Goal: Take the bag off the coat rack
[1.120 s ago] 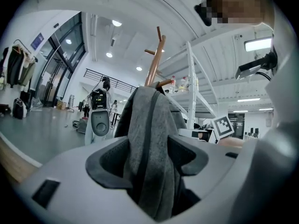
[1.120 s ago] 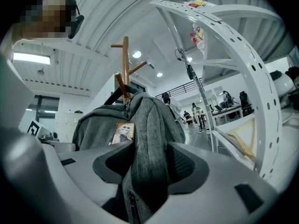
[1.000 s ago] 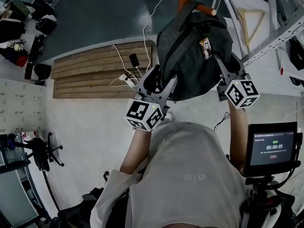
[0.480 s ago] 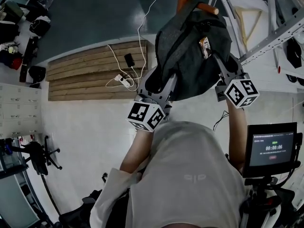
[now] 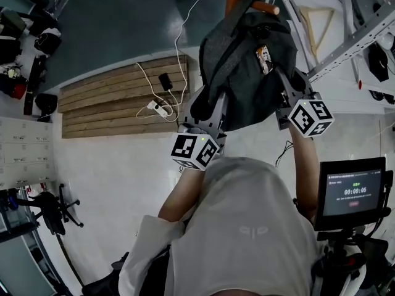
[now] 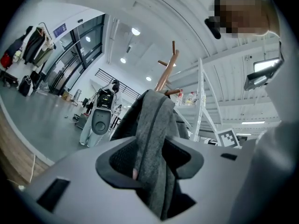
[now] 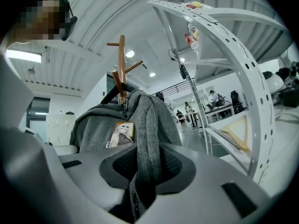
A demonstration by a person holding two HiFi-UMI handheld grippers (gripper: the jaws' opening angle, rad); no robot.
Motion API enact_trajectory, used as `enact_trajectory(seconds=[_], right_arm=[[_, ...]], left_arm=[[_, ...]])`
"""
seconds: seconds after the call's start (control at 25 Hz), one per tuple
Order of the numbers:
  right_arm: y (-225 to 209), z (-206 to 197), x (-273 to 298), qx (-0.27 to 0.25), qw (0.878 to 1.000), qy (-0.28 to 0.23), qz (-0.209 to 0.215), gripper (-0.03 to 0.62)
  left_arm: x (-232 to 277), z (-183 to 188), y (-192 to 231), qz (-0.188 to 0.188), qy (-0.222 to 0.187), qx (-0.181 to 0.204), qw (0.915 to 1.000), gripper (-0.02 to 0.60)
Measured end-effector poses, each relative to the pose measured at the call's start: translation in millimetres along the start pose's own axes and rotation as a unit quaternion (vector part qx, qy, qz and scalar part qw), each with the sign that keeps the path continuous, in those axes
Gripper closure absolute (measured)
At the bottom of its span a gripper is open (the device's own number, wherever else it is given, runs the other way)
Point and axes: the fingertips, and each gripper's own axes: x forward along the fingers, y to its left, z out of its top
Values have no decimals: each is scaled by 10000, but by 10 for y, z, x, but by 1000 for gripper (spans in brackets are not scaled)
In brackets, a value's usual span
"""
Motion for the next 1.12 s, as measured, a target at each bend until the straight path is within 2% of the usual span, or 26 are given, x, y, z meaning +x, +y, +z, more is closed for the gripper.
enact_trajectory(seconds=[0.28,0.76,1.12], right_arm=[[-19,70,-24,234,9997,-15,-94,516],[-45,349,-108,410,9988,-261,-117,523],[-125,500,-283,389,9984,-345,-200,523]], left_arm=[[91,56,-6,-181,134,-244,9994,423],[193,314,-205,-439,167,-223,9986,436],[241,340,-413,-629,235,-328,9972,437]])
